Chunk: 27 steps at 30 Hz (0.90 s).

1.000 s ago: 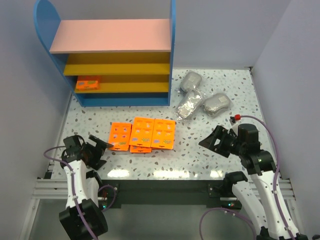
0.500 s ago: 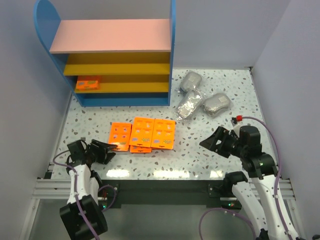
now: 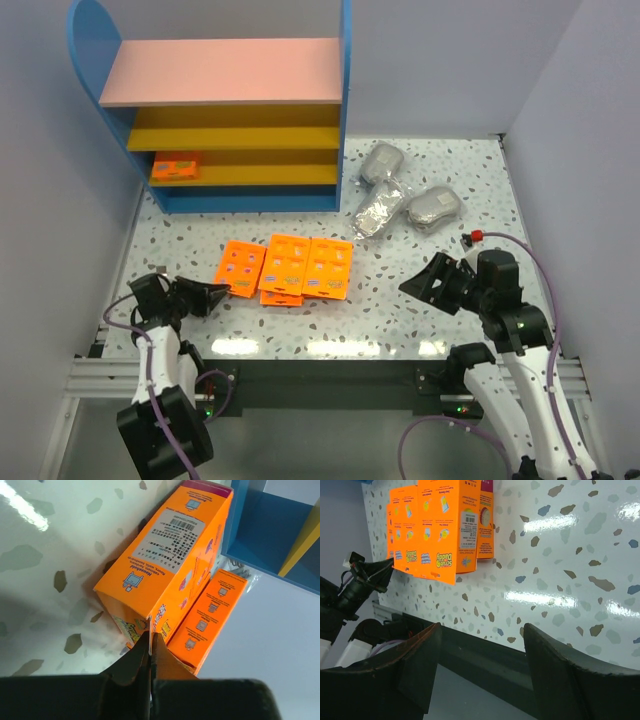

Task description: Place and organize the cleaning sponges onto the shelf

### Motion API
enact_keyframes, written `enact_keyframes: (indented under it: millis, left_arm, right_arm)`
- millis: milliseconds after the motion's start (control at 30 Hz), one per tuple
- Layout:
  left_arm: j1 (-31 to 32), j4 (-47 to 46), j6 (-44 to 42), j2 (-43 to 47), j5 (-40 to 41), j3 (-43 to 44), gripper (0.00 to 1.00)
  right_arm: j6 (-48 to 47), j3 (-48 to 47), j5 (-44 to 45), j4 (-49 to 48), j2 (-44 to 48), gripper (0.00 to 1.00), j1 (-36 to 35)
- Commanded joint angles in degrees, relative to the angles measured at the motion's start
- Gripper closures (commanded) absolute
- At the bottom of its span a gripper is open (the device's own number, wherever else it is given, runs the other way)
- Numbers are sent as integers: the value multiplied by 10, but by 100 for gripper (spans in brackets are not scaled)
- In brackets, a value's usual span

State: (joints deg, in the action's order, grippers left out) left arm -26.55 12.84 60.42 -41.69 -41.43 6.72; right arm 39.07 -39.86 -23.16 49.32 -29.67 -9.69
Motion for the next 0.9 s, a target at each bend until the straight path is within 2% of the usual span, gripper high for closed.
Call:
enact_keyframes:
  millis: [0, 333, 533, 633, 700, 733, 767, 833, 867]
  left_arm:
    - [-1, 45, -21, -9, -28, 77, 100]
    - [30, 21, -37, -87, -74, 277, 100]
    - [52, -80, 17, -127, -137, 350, 100]
    - [62, -168, 77, -139, -167, 370, 100]
    - [73, -295, 136, -151, -195, 372, 100]
    - [81, -356, 220, -157, -203, 370, 100]
    - [83, -494, 267, -164, -217, 366, 100]
    - [84, -614, 383, -187, -219, 361, 100]
    - [84, -666, 400, -196, -219, 372, 100]
  right_arm:
    - [3, -3, -8, -13, -1, 30, 0]
    - [-6, -15, -5, -5, -15, 31, 0]
    - [-21, -38, 0, -13, -52, 31, 0]
    - [-23, -49, 1, -20, -67, 31, -1]
    - [-25, -55, 2, -25, -78, 31, 0]
    - [-26, -57, 3, -26, -79, 32, 0]
    - [-27, -58, 3, -26, -84, 31, 0]
    - [-29, -59, 3, -31, -92, 32, 0]
    - [-29, -61, 3, -33, -94, 32, 0]
